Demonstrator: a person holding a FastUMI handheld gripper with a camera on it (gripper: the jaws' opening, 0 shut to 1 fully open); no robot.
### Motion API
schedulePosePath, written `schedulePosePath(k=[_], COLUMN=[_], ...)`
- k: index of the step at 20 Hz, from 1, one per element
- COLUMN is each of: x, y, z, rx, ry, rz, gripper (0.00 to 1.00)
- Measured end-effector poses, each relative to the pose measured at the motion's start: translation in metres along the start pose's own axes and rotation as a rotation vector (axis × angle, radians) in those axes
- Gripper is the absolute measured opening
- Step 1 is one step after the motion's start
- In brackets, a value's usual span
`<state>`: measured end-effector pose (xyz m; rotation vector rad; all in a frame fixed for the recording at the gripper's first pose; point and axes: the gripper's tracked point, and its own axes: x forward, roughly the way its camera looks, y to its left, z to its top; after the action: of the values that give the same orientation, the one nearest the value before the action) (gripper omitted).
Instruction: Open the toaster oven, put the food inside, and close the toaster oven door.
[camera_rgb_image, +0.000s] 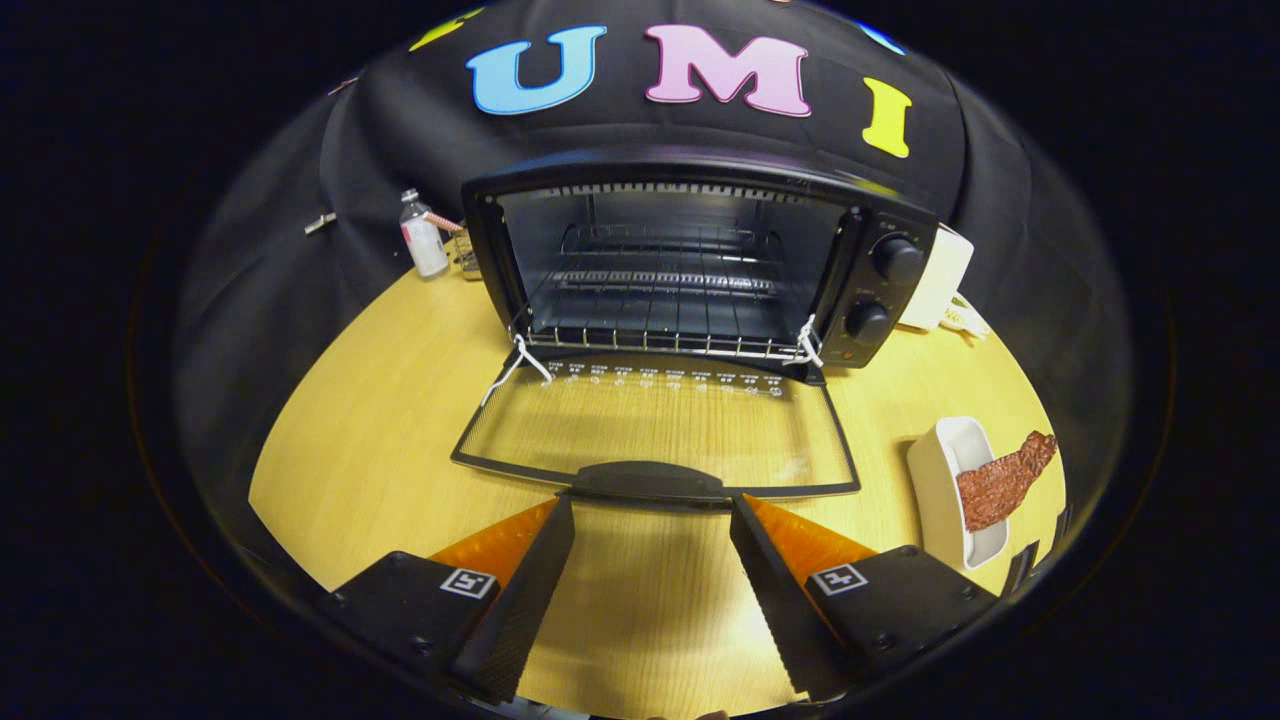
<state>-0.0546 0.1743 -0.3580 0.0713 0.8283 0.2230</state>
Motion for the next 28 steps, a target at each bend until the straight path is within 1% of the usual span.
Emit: schedulePosePath(k=[3, 8, 12, 15, 18, 23, 25, 28], x=[-0.027, -0.076, -0.111, -0.124, -0.127, -0.122, -0.118, -0.103], y=[-0.003, -0.023, -0.045, -0.078, -0.118, -0.199, -0.225, -0.259], z=[0.031, 0.095, 0.13, 0.142, 0.147, 0.145, 0.135, 0.12], rx=[0.014, -0.035, -0.065, -0.102, -0.112, -0.107, -0.09, -0.014], ry=[-0.087, -0.268, -0.338, -0.327, -0.295, -0.212, -0.149, -0.065], rz=[0.037, 0.067, 0.116, 0.122, 0.133, 0.108, 0.121, 0.152], gripper=[0.98, 0.98, 0.97, 0.97, 0.97, 0.98, 0.97, 0.98])
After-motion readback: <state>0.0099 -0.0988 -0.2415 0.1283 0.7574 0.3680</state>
